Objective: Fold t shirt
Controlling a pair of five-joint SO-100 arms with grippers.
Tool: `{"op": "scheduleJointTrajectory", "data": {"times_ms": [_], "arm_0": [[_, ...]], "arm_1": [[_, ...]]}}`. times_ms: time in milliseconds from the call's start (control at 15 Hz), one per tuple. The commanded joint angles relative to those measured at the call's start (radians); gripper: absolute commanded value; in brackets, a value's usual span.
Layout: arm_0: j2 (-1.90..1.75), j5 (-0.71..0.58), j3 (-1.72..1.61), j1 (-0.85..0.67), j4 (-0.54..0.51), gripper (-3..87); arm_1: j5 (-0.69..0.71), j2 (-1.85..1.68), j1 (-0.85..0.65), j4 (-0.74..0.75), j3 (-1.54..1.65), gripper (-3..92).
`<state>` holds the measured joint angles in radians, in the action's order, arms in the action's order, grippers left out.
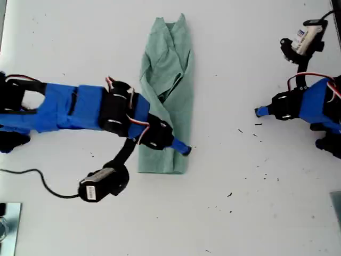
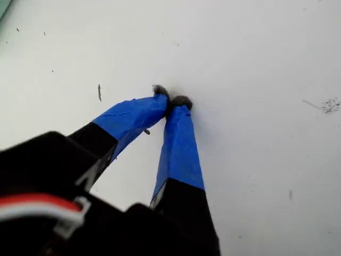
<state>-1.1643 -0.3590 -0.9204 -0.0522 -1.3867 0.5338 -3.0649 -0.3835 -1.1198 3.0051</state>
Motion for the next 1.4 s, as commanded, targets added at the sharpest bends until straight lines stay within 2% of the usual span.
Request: {"op": "scheduleJointTrajectory", "data": {"times_ms": [0,67,133,267,333,467,533,667,867,933,1000,1067,1133,1200,1267,1333], "arm_0": [[-0.4,0.002,-0.101,-0.037,-0.092,32.2],[-0.569,0.034,-0.318,-0.071,-0.081,30.5],[-0.758,0.055,-0.624,-0.1,0.012,27.1],[-1.166,0.129,-1.301,-0.13,0.287,17.7],[-1.319,0.172,-1.546,-0.129,0.368,14.2],[-1.554,0.258,-1.884,-0.114,0.5,9.6],[-1.664,0.295,-2.006,-0.123,0.532,2.9],[-1.744,0.305,-2.083,-0.152,0.512,0.4],[-1.634,0.308,-2.074,-0.16,0.543,0.3],[-1.632,0.307,-2.039,-0.16,0.522,0.2],[-1.598,0.313,-1.922,-0.138,0.451,1.2],[-1.474,0.354,-1.71,-0.098,0.324,13.5],[-1.276,0.356,-1.445,-0.057,0.198,31.6],[-1.114,0.327,-1.215,-0.005,0.13,33.6],[-0.991,0.302,-1.052,0.034,0.101,34.2],[-0.89,0.296,-0.95,0.057,0.089,34.6]], "arm_1": [[0.012,-0.006,0.0,-0.009,0.002,2.4],[0.012,-0.008,0.0,-0.011,0.002,2.4],[0.012,-0.009,0.0,-0.011,0.003,2.4],[0.012,-0.011,0.0,-0.012,0.003,2.4],[0.012,-0.012,0.0,-0.012,0.003,2.4],[0.011,-0.012,-0.003,-0.012,0.003,2.4],[0.011,-0.012,-0.005,-0.014,0.003,2.4],[0.008,-0.012,-0.005,-0.014,0.003,2.4],[0.005,-0.011,-0.005,-0.014,0.003,2.4],[-0.009,0.0,0.015,-0.009,-0.011,2.4],[-0.052,0.04,0.072,-0.012,-0.092,2.4],[-0.077,0.172,0.13,-0.044,-0.296,2.4],[-0.08,0.414,0.193,-0.12,-0.612,2.8],[-0.097,0.664,0.255,-0.224,-0.956,17.4],[-0.094,0.888,0.314,-0.304,-1.272,36.1],[-0.123,1.086,0.362,-0.408,-1.554,37.8]]}}
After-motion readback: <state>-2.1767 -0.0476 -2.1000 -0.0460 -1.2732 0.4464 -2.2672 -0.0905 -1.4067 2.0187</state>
